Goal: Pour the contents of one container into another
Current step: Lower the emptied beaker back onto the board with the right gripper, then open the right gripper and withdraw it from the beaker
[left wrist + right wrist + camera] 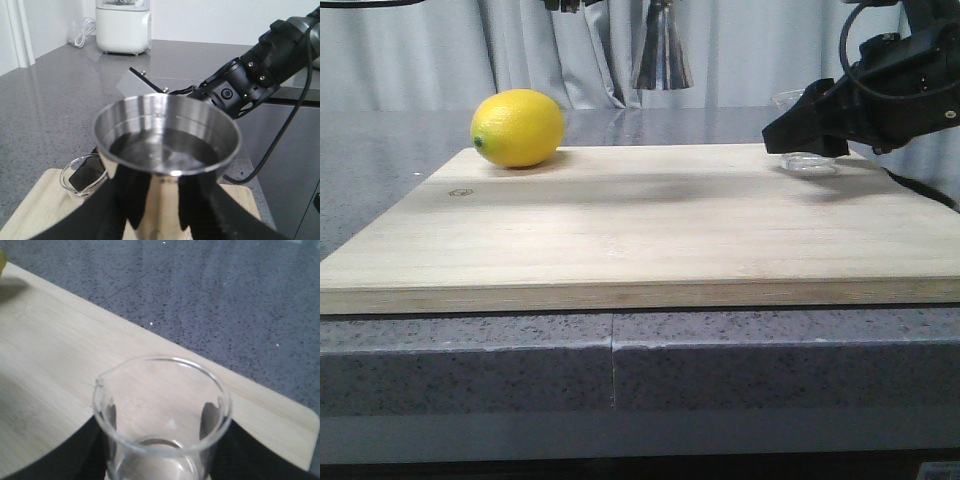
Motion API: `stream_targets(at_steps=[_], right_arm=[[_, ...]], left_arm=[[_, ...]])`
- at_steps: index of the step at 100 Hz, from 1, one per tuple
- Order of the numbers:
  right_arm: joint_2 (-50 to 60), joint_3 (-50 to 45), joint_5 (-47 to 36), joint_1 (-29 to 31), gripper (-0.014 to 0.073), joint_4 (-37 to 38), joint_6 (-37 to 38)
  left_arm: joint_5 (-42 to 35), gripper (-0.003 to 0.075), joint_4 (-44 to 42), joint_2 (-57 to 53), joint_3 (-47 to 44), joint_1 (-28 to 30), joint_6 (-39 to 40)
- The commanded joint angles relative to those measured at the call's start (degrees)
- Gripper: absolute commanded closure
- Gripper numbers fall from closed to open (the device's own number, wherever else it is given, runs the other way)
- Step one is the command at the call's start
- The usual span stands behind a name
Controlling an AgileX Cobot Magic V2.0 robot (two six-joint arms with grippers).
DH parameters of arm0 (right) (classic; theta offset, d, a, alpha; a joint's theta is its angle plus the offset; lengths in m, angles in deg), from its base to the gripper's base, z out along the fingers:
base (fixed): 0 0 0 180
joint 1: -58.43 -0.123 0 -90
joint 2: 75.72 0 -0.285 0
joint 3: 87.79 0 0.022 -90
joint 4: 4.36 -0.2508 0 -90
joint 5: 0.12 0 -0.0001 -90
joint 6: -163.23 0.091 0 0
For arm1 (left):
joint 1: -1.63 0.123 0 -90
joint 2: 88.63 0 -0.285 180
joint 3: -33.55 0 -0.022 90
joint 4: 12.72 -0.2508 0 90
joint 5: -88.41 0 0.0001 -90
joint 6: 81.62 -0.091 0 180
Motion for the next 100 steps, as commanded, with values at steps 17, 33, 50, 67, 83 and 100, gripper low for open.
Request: stream_targets(at_steps=[17,33,50,67,83,100], right_arm=[[1.67,2.02,-1.29,0.49,0.0172,-1.64,-0.64],[2.25,2.02,-1.29,0.49,0.0038,-1.64,0.09],[6.05,2.02,0.10,0.49,-0.0001,-1.42,4.04],[11.50,2.02,2.95,0.49,-0.0001,2.06,13.79],[17.52,2.02,7.84,0.39,0.0000,11.13,27.02],[23.00,2.02,11.09,0.39,0.0000,30.71,46.18]], left_arm=[[5.72,0.0483,4.74,-2.97,1.32,-0.47,0.35],[5.72,0.0483,4.74,-2.97,1.32,-0.47,0.35],[5.72,0.0483,4.74,-2.97,1.32,-0.47,0.35],[5.72,0.0483,4.74,-2.97,1.32,-0.47,0.35],[5.72,0.0483,4.74,-2.97,1.32,-0.47,0.35],[5.72,0.0483,4.74,-2.97,1.32,-0.47,0.35]])
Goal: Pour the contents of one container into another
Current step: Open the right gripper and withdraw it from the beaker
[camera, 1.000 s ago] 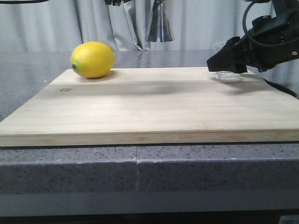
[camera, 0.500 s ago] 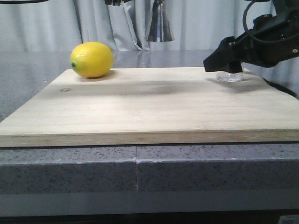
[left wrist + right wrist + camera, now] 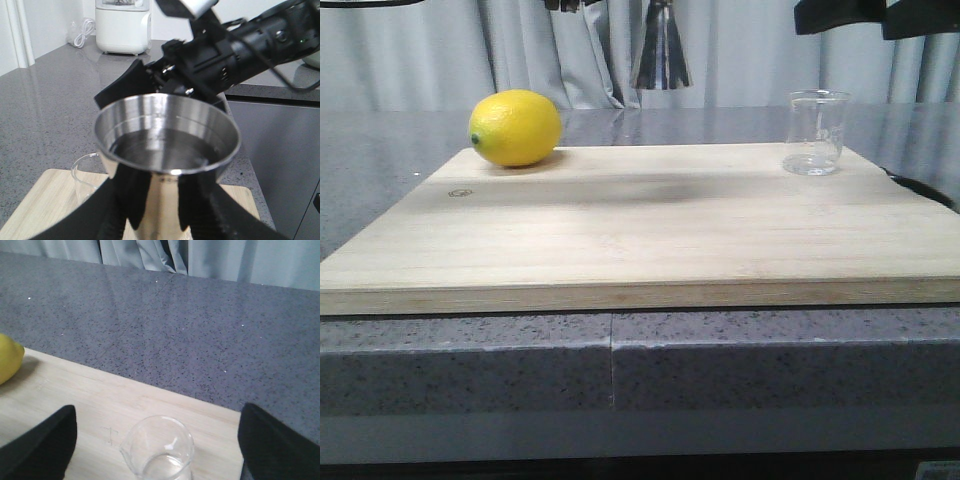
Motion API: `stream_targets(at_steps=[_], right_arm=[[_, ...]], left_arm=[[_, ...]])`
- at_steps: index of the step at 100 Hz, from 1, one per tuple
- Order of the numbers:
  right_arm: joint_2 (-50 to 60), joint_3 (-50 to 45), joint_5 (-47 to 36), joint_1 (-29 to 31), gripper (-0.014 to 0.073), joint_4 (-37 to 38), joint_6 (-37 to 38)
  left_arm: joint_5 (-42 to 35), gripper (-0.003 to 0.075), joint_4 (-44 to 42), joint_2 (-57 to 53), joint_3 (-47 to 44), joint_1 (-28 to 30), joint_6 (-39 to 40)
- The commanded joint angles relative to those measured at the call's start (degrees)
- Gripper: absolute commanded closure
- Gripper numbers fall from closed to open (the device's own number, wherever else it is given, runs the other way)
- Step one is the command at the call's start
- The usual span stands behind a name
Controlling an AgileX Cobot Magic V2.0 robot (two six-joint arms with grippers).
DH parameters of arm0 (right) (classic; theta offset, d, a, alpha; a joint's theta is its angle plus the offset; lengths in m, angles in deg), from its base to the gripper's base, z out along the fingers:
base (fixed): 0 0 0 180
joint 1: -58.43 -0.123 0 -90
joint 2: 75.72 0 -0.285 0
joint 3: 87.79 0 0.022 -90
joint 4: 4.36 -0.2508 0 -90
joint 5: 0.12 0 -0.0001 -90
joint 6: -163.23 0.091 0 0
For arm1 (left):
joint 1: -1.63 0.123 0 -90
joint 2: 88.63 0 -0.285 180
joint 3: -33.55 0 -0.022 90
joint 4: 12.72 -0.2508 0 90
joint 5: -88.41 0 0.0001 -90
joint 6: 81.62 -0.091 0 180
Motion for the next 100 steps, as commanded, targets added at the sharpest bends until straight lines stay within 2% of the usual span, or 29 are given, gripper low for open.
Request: stream_targets(at_steps=[1,11,23,32,52,66,77,94,100], right_arm=[[4.28,1.62,-0.26,0.39,0.0000,9.75,11.62],[6.32,1.62,-1.67,0.39,0.0000,20.61,19.92],[6.60,1.40,-0.84,0.39,0.0000,26.14,24.13],[6.60,0.95,-1.23,0.39,0.0000,28.52,25.93],[6.60,0.25,-8.04,0.39,0.0000,28.08,25.85],[7.47,-1.49,-8.35,0.50,0.0007,14.28,14.56],[8.58,-3.37,-7.49,0.50,0.0007,0.83,2.01],[11.34,-6.49,-0.17,0.17,0.0007,-18.07,-15.89],[12.48,-7.28,4.60,-0.76,0.0007,-26.51,-25.49]], left_arm=[[5.72,0.0483,4.74,-2.97,1.32,-0.47,0.35],[5.72,0.0483,4.74,-2.97,1.32,-0.47,0.35],[5.72,0.0483,4.74,-2.97,1.32,-0.47,0.35],[5.72,0.0483,4.74,-2.97,1.32,-0.47,0.35],[5.72,0.0483,4.74,-2.97,1.32,-0.47,0.35],[5.72,0.0483,4.74,-2.97,1.32,-0.47,0.35],[5.72,0.0483,4.74,-2.97,1.32,-0.47,0.35],[5.72,0.0483,4.74,-2.97,1.32,-0.47,0.35],[5.72,0.0483,4.74,-2.97,1.32,-0.47,0.35]])
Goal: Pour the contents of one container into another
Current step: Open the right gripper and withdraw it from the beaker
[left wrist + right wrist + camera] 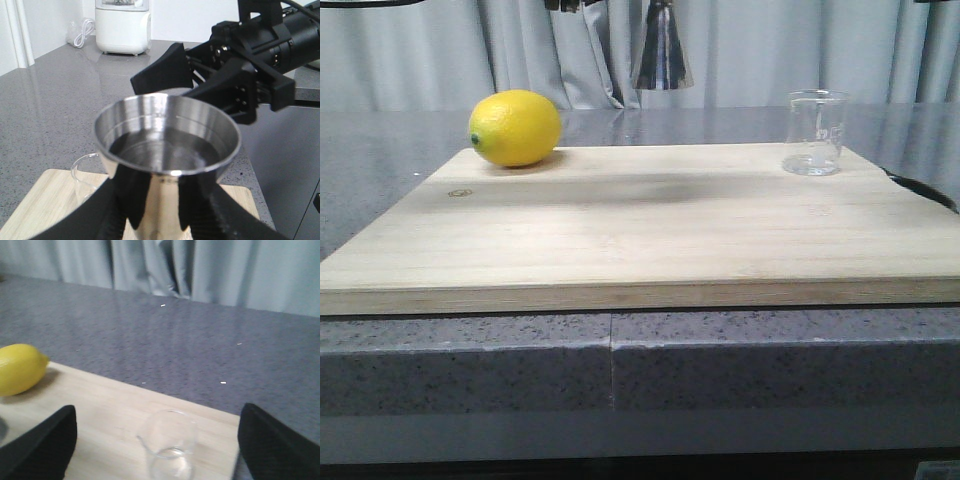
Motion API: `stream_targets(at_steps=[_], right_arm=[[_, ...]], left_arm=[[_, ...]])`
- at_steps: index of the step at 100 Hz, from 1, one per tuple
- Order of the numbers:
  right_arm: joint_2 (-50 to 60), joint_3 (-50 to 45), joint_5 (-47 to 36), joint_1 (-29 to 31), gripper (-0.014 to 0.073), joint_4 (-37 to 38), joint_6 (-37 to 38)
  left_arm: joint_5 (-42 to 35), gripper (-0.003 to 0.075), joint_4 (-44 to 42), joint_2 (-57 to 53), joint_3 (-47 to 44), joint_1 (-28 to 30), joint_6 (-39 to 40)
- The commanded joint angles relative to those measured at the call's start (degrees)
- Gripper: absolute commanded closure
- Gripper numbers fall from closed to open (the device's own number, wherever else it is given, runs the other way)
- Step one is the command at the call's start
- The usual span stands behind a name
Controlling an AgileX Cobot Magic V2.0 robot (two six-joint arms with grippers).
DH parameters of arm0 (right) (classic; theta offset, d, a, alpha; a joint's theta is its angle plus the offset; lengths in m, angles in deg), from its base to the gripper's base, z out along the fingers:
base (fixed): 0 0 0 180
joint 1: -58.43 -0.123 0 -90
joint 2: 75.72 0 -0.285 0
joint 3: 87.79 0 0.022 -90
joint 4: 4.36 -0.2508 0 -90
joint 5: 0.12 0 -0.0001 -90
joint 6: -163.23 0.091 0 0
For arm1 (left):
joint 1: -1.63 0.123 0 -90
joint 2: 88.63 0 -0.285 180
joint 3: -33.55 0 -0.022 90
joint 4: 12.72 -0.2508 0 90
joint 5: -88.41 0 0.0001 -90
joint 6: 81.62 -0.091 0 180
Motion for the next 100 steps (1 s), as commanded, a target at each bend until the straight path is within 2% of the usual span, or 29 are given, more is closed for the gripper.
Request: stream_targets(at_steps=[1,11,18,23,38,64,78,100], right_arm=[[2.91,0.24,6.11,-0.78,0.0007,-14.37,-13.41],[4.71,-0.04,15.96,-3.15,0.0007,-31.04,-32.96],[5.79,-0.17,20.81,-4.30,0.0007,-39.01,-41.68],[6.62,-0.43,22.65,-4.58,0.0007,-42.74,-44.93],[10.43,-3.08,22.78,-4.58,0.0007,-46.78,-46.44],[15.64,-9.50,16.62,-4.47,0.0007,-50.15,-46.59],[17.82,-12.94,13.08,-4.47,0.0007,-48.46,-46.59],[18.63,-13.14,14.09,-4.47,0.0007,-48.47,-46.59]], left_arm=[[5.72,0.0483,4.74,-2.97,1.32,-0.47,0.35],[5.72,0.0483,4.74,-2.97,1.32,-0.47,0.35],[5.72,0.0483,4.74,-2.97,1.32,-0.47,0.35],[5.72,0.0483,4.74,-2.97,1.32,-0.47,0.35],[5.72,0.0483,4.74,-2.97,1.32,-0.47,0.35],[5.72,0.0483,4.74,-2.97,1.32,-0.47,0.35],[5.72,0.0483,4.74,-2.97,1.32,-0.47,0.35],[5.72,0.0483,4.74,-2.97,1.32,-0.47,0.35]])
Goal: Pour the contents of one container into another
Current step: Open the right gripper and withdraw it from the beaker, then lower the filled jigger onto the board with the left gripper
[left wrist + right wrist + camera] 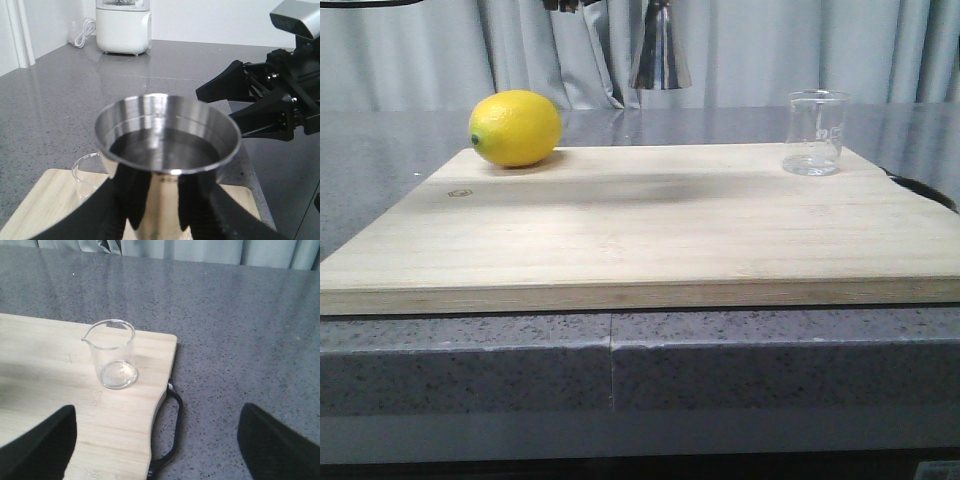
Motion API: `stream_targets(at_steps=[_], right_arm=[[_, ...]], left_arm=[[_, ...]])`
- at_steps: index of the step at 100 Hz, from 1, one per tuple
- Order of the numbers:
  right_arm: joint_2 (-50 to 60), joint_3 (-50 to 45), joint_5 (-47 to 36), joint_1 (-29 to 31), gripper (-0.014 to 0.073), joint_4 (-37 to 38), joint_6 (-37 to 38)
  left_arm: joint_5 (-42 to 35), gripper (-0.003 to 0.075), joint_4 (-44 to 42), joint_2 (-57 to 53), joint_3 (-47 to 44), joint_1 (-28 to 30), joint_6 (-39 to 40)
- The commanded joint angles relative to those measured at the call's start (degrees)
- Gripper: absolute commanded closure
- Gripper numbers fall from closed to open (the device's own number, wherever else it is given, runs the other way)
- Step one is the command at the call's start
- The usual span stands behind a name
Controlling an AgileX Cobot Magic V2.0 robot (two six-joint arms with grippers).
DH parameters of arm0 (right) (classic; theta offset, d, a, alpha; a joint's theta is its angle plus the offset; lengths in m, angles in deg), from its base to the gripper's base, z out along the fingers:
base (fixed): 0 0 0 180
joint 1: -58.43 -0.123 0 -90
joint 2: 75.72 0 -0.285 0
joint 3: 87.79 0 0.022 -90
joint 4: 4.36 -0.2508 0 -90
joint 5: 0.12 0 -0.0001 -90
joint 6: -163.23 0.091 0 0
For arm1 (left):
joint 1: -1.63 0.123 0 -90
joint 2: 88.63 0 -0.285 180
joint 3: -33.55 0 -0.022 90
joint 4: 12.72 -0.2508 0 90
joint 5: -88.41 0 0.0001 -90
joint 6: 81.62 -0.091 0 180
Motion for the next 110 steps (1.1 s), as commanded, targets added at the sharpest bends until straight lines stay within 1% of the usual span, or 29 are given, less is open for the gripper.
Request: stream_targets(at_steps=[1,95,110], right_arm=[[0.70,1.47,-4.71,0.02,0.0007,0.62,-0.51],[0.70,1.47,-5.10,0.02,0.0007,0.62,-0.51],[0.70,1.47,-5.10,0.02,0.0007,0.62,-0.51]], left_arm=[[5.72,0.0483,4.74,-2.97,1.32,-0.47,0.35],[6.08,0.0483,4.12,-2.97,1.32,-0.47,0.42],[6.24,0.0483,4.95,-1.67,1.32,-0.47,-1.30]])
